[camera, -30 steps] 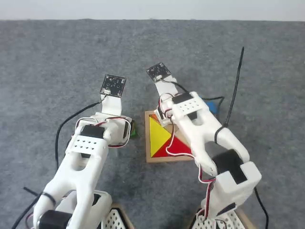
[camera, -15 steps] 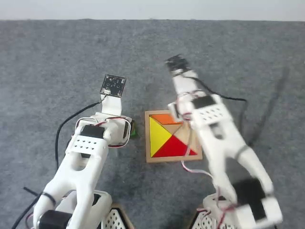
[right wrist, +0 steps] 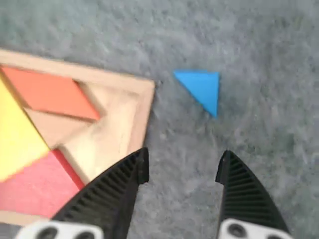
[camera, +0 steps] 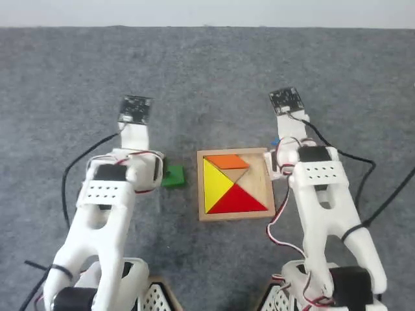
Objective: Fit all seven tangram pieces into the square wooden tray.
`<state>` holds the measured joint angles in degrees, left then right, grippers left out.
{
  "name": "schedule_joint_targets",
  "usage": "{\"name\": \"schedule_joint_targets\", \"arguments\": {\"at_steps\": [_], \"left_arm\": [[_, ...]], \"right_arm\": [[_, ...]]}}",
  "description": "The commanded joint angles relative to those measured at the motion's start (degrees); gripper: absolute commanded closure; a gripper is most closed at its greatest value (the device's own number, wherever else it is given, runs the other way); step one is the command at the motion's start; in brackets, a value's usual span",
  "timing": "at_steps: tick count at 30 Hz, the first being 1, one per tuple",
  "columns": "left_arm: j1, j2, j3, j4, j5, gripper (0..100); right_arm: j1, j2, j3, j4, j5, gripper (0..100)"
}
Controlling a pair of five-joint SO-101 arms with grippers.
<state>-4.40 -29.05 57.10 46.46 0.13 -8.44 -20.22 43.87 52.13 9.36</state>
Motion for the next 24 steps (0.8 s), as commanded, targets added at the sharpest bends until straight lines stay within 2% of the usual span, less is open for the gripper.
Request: {"name": "schedule_joint_targets", "arguments": {"at_steps": [1, 6, 11, 17, 20, 24], "left_arm": [[-1.23, -2.2, -4.26, 1.76, -1.76, 81], [-1.41, -2.11, -10.77, 11.6, -4.48, 81], [-1.14, -2.02, -12.0, 14.42, -8.79, 81], [-1.14, -0.09, -12.0, 14.59, -9.14, 81], [-1.14, 6.59, -14.02, 11.96, -8.97, 81], [-1.14, 17.41, -22.55, 10.46, -7.12, 81]], "right_arm": [[2.42, -2.24, 2.37, -3.03, 1.58, 76.4], [2.33, -2.33, 4.4, -4.7, 1.67, 76.4], [2.24, -2.33, 4.4, -4.7, 1.67, 76.4], [1.1, -2.33, 4.04, -2.77, 1.67, 76.3], [-1.19, -2.33, 3.69, -2.59, 1.67, 76.2], [-2.77, -1.89, 1.41, 1.19, 1.23, 76.2]]}}
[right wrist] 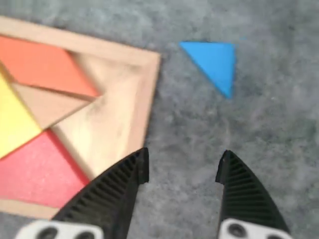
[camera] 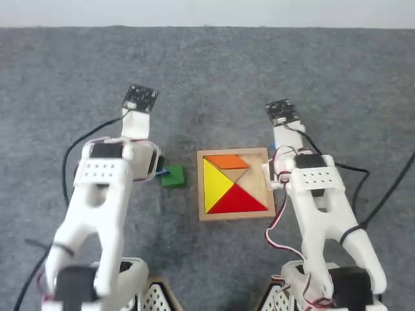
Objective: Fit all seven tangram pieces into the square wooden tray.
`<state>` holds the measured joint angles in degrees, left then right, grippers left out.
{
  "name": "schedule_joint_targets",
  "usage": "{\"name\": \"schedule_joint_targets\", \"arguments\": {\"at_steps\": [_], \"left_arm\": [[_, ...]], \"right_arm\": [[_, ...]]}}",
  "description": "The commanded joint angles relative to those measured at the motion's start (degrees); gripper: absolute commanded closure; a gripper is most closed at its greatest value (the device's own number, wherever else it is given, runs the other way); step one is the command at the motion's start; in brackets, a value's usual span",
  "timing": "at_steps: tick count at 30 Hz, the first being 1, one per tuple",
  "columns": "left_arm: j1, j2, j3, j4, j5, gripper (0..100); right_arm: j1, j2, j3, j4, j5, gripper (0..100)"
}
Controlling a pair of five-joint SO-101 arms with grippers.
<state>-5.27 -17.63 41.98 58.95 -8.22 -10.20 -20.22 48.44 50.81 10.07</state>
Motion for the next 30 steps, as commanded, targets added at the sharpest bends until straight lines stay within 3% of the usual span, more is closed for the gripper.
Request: {"name": "schedule_joint_targets", "arguments": {"at_steps": [1, 10, 14, 22, 25, 30], "left_arm": [[-0.26, 9.05, -10.24, -1.93, 1.23, 81], [-0.79, 29.63, -20.44, 0.79, -0.88, 81], [-4.66, 27.96, -20.26, 2.99, -2.2, 81], [-12.84, 13.89, -14.02, 6.68, -11.43, 81], [-9.76, 8.79, -12.88, 7.03, -13.54, 81], [2.55, 10.81, -15.25, 13.19, -18.9, 75]], "right_arm": [[-1.1, -1.89, -3.34, 2.95, 0.53, 76.2], [-1.19, -1.8, -3.16, 2.86, 0.44, 76.4], [-1.19, -1.8, -3.08, 2.86, 0.44, 76.4], [-1.19, -1.71, -2.99, 1.63, 0.44, 76.4], [-1.01, -1.71, -2.99, 2.07, 0.44, 76.4], [2.42, -2.33, -2.99, 3.74, 0.35, 76.4]]}}
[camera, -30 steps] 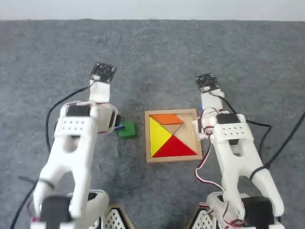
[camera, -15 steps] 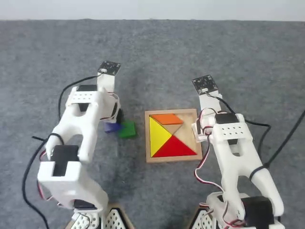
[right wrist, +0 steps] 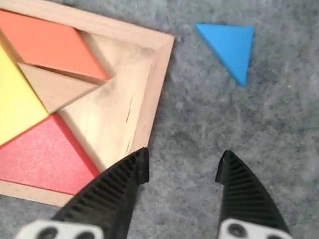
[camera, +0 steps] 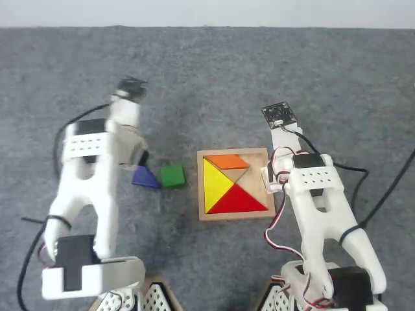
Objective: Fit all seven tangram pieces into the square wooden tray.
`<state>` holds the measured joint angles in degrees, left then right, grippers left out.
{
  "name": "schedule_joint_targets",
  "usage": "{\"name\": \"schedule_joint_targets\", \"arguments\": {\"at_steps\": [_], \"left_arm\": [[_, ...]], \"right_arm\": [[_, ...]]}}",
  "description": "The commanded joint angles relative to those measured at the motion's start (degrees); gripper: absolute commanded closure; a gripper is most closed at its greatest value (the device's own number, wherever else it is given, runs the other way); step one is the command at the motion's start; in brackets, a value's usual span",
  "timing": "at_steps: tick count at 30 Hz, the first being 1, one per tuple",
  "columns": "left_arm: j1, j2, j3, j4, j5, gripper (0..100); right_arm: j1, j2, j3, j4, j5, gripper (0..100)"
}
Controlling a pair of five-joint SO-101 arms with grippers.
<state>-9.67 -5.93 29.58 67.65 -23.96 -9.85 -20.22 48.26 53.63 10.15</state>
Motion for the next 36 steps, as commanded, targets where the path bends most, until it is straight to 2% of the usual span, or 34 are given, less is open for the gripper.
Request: {"name": "schedule_joint_targets", "arguments": {"at_steps": [1, 4, 8, 15, 24, 30, 36], "left_arm": [[9.14, 0.88, -3.91, 5.98, -4.57, 74], [12.31, 6.24, -7.69, 6.68, -7.65, 74], [11.52, 13.54, -13.76, 7.03, -12.75, 74], [11.16, 20.84, -17.8, 6.68, -19.16, 74], [11.16, 26.73, -17.63, 5.63, -19.43, 74], [11.34, 29.45, -17.63, 2.73, -18.64, 83], [12.31, 23.91, -17.8, 2.99, -16.44, 93]], "right_arm": [[2.86, -2.24, -2.81, 0.84, 0.18, 76.4], [3.82, -1.71, -2.73, 0.57, -0.62, 76.4], [6.2, -2.15, -1.41, 0.48, -0.35, 76.4], [19.47, -2.24, -0.53, 0.92, -3.16, 76.4], [26.77, -2.42, 2.11, 0.48, -3.52, 76.4], [28.7, -2.42, 2.99, -0.48, -3.78, 76.4], [28.62, -2.42, 5.19, -4.62, -3.78, 76.4]]}}
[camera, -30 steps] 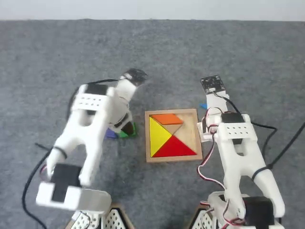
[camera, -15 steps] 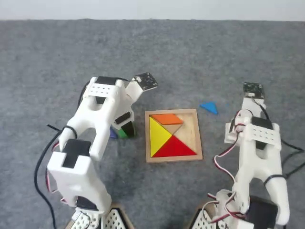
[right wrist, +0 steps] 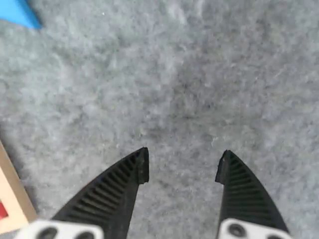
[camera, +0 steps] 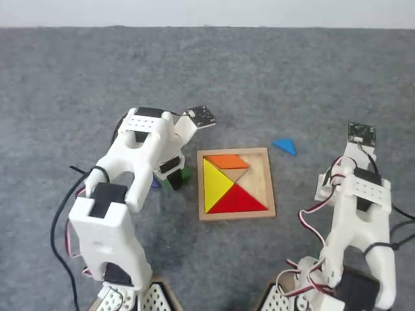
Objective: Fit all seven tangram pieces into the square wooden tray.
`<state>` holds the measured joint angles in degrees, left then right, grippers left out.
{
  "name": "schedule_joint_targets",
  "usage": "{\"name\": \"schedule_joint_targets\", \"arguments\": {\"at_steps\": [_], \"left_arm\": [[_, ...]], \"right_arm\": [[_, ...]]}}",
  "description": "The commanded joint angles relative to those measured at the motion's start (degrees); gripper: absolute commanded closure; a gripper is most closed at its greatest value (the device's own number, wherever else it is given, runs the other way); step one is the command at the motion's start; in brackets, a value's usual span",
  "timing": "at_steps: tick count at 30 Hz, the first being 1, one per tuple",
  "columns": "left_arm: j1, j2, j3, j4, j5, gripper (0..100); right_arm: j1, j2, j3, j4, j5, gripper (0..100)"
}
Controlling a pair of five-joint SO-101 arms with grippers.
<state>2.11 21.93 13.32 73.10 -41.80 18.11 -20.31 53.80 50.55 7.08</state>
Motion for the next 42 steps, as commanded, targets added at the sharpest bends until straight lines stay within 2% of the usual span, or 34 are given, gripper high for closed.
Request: {"name": "schedule_joint_targets", "arguments": {"at_steps": [1, 5, 10, 15, 19, 23, 31, 38, 42], "left_arm": [[1.05, -5.45, -1.54, -2.37, 2.55, 94], [5.27, -11.34, -1.36, 0.62, 4.92, 94], [14.33, -18.55, -1.45, 5.36, 11.08, 94], [25.58, -18.37, -1.63, 3.52, 24.35, 94], [31.03, -13.27, -3.3, 1.14, 33.32, 94], [32.79, -6.59, -10.68, 2.46, 38.68, 94], [34.81, 4.66, -24.31, 8.7, 43.87, 94], [34.55, 6.86, -25.45, 9.05, 45.63, 83], [34.55, 6.77, -25.45, 9.05, 45.63, 80]], "right_arm": [[0.66, -2.33, -0.26, -1.8, -0.7, 76.4], [0.75, -2.33, -0.26, -1.8, -0.7, 76.4], [1.1, -2.33, -0.26, -1.8, -2.37, 76.4], [1.19, -2.33, -0.35, -1.8, -3.08, 76.4], [2.24, -2.33, -0.44, -1.8, -3.16, 76.4], [5.76, -2.33, -0.97, -2.77, -4.48, 76.4], [5.76, -2.33, -0.97, -2.95, -4.4, 76.4], [5.76, -2.33, -0.97, -2.95, -4.31, 76.4], [5.76, -2.33, -0.97, -2.95, -4.31, 76.4]]}}
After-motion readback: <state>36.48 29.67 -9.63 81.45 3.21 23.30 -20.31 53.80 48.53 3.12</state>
